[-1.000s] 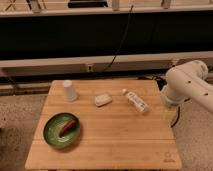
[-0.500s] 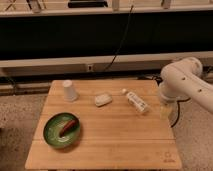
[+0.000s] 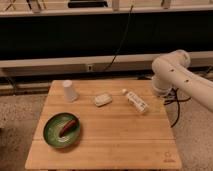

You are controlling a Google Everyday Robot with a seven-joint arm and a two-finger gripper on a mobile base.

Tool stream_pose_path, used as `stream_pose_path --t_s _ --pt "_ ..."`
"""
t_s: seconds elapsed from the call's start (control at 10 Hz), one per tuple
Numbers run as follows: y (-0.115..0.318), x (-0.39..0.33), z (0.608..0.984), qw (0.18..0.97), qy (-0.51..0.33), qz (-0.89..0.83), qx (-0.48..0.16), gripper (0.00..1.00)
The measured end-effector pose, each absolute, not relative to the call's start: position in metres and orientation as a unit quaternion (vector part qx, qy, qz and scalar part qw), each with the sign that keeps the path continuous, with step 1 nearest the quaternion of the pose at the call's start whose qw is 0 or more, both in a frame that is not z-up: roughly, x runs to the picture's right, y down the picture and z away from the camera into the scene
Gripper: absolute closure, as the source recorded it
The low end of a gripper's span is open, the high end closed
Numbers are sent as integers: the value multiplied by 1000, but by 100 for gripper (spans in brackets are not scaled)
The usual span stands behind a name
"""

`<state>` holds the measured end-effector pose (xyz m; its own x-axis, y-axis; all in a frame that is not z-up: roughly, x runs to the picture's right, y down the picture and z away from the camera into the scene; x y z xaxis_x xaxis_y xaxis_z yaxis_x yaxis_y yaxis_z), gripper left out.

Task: Move the arm in a circular motion

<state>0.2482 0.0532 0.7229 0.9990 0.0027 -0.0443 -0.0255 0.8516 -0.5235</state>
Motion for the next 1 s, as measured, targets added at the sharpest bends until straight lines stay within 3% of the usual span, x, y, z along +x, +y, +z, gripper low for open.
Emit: stream_pose_path --t_s 1.0 --pt "49 136 725 965 20 -48 -256 20"
